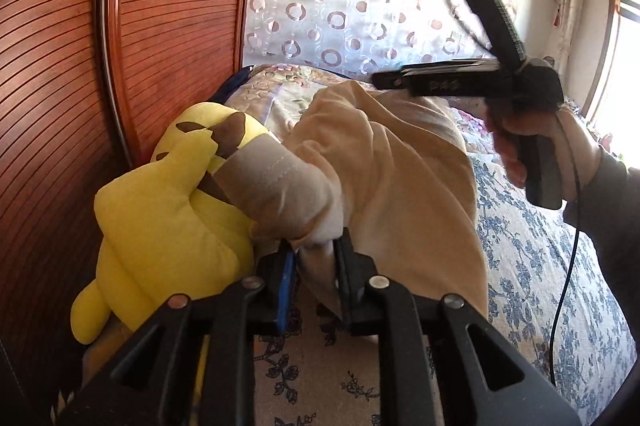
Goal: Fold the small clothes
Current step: 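Carry the T-shirt beside the yellow plush toy and open both tools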
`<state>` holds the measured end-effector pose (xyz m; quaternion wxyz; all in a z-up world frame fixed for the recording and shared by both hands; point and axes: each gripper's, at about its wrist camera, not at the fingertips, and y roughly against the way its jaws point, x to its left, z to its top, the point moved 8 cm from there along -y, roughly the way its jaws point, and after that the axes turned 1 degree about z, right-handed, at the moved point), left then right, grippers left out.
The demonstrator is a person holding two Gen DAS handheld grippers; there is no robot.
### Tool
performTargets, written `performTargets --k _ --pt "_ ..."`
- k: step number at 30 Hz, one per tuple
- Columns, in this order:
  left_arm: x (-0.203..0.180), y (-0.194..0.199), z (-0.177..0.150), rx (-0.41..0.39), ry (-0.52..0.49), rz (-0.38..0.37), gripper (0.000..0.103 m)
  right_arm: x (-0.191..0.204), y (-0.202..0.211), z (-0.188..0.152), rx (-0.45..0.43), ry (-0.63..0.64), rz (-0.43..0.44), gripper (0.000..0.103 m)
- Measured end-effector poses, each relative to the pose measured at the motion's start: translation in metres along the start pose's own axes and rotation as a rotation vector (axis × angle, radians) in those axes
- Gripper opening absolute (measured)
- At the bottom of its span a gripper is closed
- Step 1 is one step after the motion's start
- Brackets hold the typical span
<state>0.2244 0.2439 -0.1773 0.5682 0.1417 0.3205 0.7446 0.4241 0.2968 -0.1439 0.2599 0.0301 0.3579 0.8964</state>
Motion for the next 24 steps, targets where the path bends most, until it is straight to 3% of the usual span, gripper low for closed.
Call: performTargets --k 7,17,24 --pt "0.008 0.018 0.011 -0.045 -0.012 0.012 0.035 -0.015 0.033 -0.025 -0.028 -0.094 0.072 0.057" --pt "-0.007 0.046 0.019 -0.081 -0.048 -0.001 0.044 -0.061 0.0 -0.067 0.078 -0.228 -0.058 0.053" --pt "-0.026 0.056 0.016 -0.074 -0.097 0.045 0.044 -0.059 0.055 -0.064 0.003 -0.231 -0.057 0.053"
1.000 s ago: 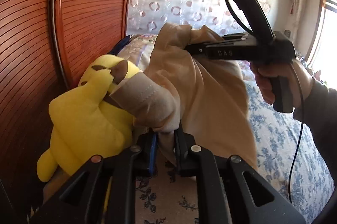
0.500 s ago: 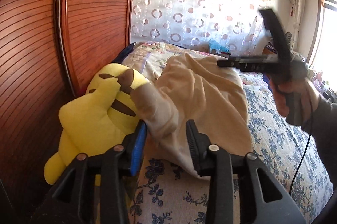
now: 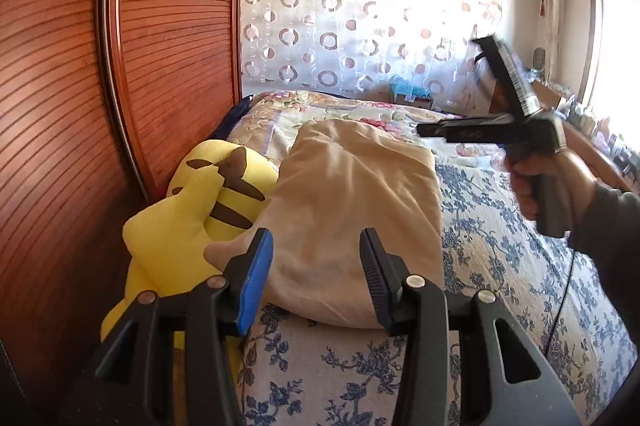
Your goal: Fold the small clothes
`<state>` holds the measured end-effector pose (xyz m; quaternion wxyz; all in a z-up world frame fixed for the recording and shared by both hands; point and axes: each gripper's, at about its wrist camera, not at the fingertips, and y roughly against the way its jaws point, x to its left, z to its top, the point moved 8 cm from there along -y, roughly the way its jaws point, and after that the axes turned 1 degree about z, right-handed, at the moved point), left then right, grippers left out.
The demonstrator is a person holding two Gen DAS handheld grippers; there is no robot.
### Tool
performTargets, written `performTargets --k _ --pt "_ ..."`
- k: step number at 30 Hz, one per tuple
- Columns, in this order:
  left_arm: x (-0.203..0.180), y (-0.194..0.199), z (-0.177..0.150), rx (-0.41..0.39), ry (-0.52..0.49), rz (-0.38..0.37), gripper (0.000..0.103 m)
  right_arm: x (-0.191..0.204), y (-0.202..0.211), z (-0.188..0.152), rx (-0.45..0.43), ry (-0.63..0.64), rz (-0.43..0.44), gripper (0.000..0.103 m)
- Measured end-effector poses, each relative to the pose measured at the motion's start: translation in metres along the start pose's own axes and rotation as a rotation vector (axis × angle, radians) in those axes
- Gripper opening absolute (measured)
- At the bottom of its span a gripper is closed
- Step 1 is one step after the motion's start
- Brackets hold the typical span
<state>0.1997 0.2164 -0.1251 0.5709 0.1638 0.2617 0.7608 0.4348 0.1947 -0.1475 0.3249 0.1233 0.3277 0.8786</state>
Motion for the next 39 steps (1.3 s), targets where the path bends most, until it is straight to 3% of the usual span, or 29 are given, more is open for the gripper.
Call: performTargets --k 7,16,23,28,39 --pt "-0.031 0.014 0.002 -0.011 -0.045 -0.023 0.044 0.014 0.074 -0.018 -0.076 0.015 0.008 0.053" --pt "-0.074 0.038 -0.003 -0.018 -0.094 -0.048 0.044 0.015 0.158 -0.072 -0.127 -0.053 -0.017 0.058" --pt "-0.113 0.057 -0.012 -0.027 -0.116 -0.11 0.044 0.003 0.222 -0.12 -0.159 -0.124 -0.087 0.071" --pt "-0.139 0.068 -0.015 -0.026 -0.127 -0.159 0.044 -0.004 0.263 -0.151 -0.173 -0.171 -0.142 0.087" --pt "-0.177 0.102 -0.011 -0.056 -0.147 -0.193 0.045 -0.021 0.353 -0.198 -0.26 -0.254 -0.324 0.089"
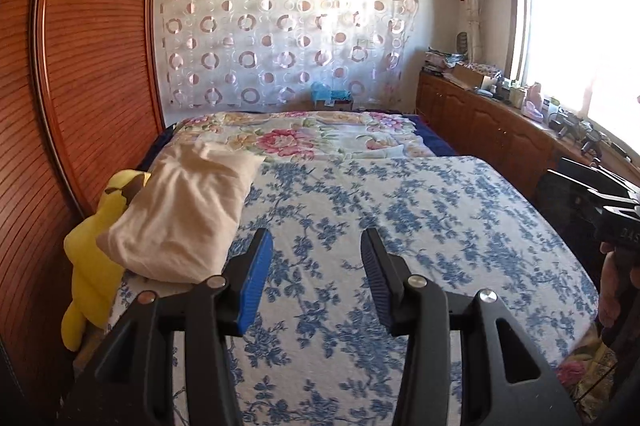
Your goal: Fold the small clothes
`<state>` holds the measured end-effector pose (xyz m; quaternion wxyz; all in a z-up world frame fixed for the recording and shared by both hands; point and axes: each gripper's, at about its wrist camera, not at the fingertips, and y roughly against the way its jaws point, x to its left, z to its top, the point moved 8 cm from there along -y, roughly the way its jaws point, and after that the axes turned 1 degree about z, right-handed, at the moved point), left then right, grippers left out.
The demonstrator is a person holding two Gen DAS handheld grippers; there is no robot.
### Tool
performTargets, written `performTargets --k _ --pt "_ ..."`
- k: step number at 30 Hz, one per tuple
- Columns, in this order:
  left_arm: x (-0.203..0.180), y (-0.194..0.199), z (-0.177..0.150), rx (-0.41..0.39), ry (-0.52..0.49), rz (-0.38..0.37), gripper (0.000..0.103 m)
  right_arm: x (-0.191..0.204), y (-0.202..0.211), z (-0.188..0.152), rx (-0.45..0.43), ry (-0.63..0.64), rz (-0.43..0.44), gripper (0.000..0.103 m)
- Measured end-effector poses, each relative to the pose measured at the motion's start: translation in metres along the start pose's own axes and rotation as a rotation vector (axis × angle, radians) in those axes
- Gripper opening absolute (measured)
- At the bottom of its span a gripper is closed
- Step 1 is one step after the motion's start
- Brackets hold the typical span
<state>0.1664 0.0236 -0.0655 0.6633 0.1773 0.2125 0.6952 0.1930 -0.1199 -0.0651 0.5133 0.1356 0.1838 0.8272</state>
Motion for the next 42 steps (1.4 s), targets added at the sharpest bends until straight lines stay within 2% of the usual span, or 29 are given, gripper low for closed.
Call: performTargets --k 3,11,42 --pt "-0.008 0.008 0.007 -0.022 -0.016 0.001 0.045 -0.013 0.02 0.0 -0.028 -0.03 -0.034 0.089" --pt "-0.013 0.02 0.015 -0.035 -0.022 0.01 0.046 -0.021 0.039 -0.002 -0.053 -0.054 -0.054 0.089" --pt "-0.022 0.03 0.02 -0.051 -0.023 0.009 0.046 -0.023 0.047 -0.002 -0.068 -0.063 -0.069 0.089"
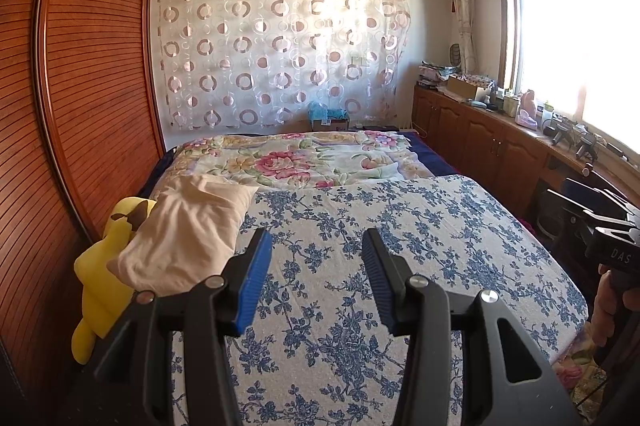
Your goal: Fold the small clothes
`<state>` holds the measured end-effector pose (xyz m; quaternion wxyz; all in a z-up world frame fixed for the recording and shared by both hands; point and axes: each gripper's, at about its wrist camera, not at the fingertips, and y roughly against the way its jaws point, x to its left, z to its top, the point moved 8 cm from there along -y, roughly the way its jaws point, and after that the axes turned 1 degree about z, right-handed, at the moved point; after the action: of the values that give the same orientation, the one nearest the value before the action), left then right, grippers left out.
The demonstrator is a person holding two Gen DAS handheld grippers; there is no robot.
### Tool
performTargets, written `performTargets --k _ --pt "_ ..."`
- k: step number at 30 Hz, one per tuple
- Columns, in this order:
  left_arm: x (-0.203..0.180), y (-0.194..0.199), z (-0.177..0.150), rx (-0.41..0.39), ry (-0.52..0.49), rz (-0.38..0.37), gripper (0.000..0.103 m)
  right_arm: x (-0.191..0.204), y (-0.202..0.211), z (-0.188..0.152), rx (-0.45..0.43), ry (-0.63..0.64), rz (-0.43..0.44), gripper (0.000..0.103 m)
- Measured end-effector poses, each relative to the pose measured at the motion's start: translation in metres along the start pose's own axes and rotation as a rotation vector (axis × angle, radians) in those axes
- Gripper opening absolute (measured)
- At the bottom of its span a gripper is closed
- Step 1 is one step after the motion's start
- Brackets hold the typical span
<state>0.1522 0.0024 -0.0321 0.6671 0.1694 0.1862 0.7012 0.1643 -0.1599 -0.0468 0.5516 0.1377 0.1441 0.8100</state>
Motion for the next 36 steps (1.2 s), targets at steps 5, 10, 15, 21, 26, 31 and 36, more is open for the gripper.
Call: performTargets --k 5,10,15,21,26,31,36 --pt "0.0 -0.001 -0.001 0.0 -0.001 0.0 0.046 0.0 0.0 0.0 0.0 0.0 -0.001 0.089" --pt "-0.001 0.0 0.0 -0.002 -0.001 0.001 0.047 0.0 0.0 0.0 -0.001 -0.001 -0.001 0.089" --pt "-0.001 0.0 0.001 -0.003 -0.001 0.0 0.047 0.0 0.0 0.0 0.001 0.0 0.0 0.089" --pt "-0.002 0.001 0.002 -0.004 -0.002 0.001 0.047 0.001 0.0 0.0 -0.001 -0.002 -0.001 0.089" --pt "-0.002 0.001 0.002 -0.005 -0.002 0.001 0.047 0.0 0.0 0.0 0.0 -0.001 0.0 0.089" --pt "-0.004 0.002 0.005 -0.009 -0.003 -0.002 0.047 0.0 0.0 0.0 -0.002 -0.002 0.0 0.089" --pt "-0.007 0.004 0.008 -0.011 -0.005 -0.004 0.047 0.002 -0.001 0.001 -0.003 -0.002 0.001 0.089"
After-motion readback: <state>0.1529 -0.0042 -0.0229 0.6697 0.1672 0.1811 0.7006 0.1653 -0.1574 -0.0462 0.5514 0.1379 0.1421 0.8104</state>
